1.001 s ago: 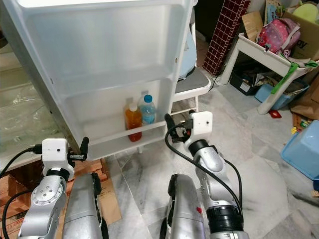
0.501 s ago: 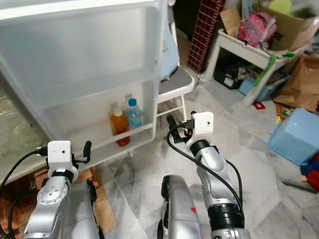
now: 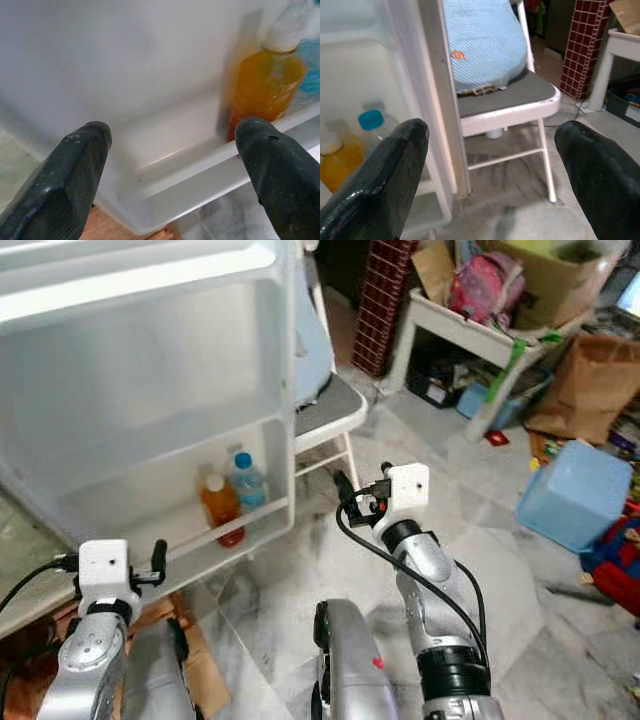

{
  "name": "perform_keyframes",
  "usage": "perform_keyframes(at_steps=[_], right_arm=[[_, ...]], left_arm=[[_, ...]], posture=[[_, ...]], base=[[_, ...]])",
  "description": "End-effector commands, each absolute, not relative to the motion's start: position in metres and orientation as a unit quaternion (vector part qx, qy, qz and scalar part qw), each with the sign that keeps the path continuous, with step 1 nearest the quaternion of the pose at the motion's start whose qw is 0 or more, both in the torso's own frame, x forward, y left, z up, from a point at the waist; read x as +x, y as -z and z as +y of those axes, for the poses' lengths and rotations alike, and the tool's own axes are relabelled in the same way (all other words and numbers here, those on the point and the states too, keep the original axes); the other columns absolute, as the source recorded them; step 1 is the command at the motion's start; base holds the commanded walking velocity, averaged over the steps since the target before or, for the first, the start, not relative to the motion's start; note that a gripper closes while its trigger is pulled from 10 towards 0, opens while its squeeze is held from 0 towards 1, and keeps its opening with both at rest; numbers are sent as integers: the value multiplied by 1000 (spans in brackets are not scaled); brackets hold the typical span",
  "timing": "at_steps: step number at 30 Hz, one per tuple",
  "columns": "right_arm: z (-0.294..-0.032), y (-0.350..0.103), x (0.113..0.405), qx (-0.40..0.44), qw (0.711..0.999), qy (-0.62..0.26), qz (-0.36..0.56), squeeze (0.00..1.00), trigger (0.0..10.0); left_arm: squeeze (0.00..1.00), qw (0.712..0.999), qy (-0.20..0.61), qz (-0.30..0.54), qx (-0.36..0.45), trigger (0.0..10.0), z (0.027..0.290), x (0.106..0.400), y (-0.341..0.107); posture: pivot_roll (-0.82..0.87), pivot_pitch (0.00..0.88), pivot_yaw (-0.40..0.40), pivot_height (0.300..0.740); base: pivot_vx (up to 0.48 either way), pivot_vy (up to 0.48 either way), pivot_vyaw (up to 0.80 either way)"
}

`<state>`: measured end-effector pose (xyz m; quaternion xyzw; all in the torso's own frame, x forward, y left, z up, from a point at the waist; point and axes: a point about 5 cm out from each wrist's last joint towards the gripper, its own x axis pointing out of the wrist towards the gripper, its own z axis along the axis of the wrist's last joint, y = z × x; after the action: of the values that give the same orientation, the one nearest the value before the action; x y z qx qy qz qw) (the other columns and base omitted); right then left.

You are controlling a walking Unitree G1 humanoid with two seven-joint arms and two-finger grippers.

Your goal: Restocking fridge

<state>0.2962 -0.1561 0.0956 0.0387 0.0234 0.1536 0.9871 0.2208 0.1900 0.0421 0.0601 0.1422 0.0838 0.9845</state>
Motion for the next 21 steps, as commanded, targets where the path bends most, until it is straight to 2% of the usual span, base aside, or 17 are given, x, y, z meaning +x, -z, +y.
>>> perform_keyframes(at_steps=[1,4,11,13,21], right_arm=[[-151,-97,297,42,985,-164,20,0,10000],[-143,-93,296,26,982,-182,35,0,10000],[-143,-92,295,14,980,-196,33,0,10000],[-147,-93,296,27,982,-185,31,0,10000],[-148,-94,298,29,982,-183,29,0,10000]], left_arm=[[0,982,-85,152,67,10000,192,217,-39],[0,982,-77,155,69,10000,186,221,-38],[0,976,-73,204,34,10000,181,217,-26],[0,974,-84,210,10,10000,181,213,-25],[0,978,-54,200,19,10000,166,204,-25]], posture=[[73,0,-59,535],[70,0,-59,555],[62,0,-60,555],[60,0,-60,570],[63,0,-63,615]], base=[[0,0,0],[0,0,0],[0,0,0],[0,0,0],[0,0,0]])
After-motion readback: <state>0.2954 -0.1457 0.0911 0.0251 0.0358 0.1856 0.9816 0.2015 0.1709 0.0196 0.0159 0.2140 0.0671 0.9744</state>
